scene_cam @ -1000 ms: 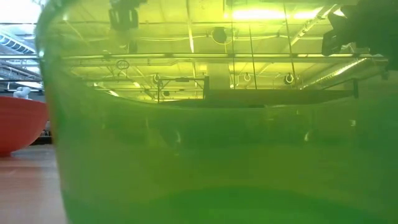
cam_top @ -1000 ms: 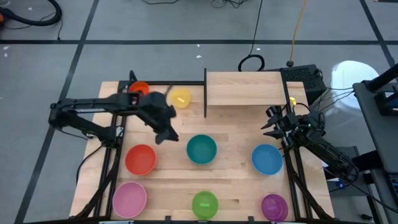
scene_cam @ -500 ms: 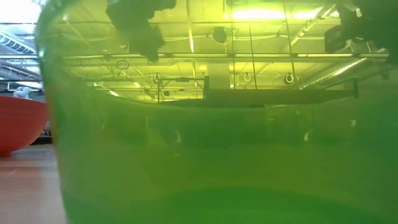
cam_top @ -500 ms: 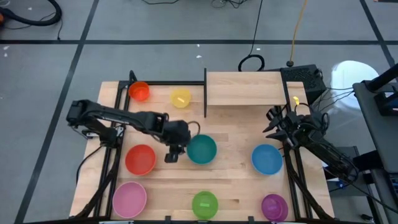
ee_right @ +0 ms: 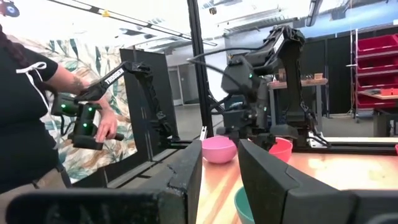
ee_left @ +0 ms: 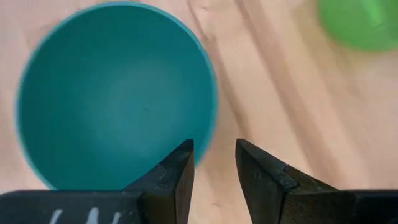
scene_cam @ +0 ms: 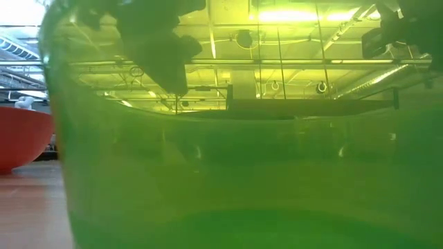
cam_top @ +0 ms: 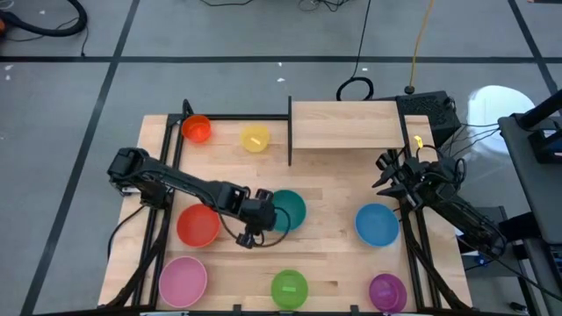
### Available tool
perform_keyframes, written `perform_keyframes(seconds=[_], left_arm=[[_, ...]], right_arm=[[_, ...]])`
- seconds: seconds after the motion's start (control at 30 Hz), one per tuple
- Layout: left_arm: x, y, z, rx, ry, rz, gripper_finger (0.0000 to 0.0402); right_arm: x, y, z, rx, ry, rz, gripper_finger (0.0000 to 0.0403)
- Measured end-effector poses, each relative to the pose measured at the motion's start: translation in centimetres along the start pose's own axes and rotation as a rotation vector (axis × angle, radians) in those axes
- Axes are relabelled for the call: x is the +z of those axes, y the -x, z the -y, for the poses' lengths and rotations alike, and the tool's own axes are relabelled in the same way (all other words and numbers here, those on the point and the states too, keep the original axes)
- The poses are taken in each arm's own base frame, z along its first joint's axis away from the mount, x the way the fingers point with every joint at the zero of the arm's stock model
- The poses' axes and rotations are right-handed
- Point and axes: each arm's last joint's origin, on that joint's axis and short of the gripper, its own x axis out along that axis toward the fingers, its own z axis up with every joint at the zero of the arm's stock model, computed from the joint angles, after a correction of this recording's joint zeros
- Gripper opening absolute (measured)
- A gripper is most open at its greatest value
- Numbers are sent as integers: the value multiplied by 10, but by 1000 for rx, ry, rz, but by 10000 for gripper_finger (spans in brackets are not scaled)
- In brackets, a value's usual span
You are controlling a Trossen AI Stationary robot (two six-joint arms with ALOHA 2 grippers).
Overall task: Place and stack bowls onto a shelf
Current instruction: Put the dark green bowl on the shelf
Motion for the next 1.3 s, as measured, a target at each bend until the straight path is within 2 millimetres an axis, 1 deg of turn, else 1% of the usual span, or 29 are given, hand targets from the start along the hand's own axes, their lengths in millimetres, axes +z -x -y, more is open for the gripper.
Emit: perform_keyframes(seconds=[0.1,0.17,0.4,0.5,0.63,0.7,0.77,0.87,1.07,1.17,1.23,1.3], left_arm=[[3,-5,3,56,-56,7,124],[2,-5,4,55,-65,1,124],[3,-5,4,55,-62,6,124],[3,-6,5,45,-22,6,124],[1,-12,6,26,1,-22,124],[2,-19,8,12,-4,-15,124],[-1,-23,8,8,-21,-41,124],[3,-27,8,13,-23,-16,124],[0,-37,8,11,-19,-43,124],[3,-47,7,16,-16,-22,124],[-2,-52,7,10,-9,-60,124],[0,-58,6,14,17,-48,124]], right_arm=[[0,0,0,0,12,0,98],[0,0,0,1,11,0,98],[0,0,0,1,11,0,98],[0,0,0,1,11,0,98],[0,0,0,1,12,0,98],[1,0,0,1,13,1,98],[1,0,0,1,13,1,98],[1,0,-1,3,18,3,98],[1,0,-1,3,21,3,98],[1,0,-1,3,20,4,98],[1,0,-1,2,17,2,98],[2,0,-1,4,24,5,98]])
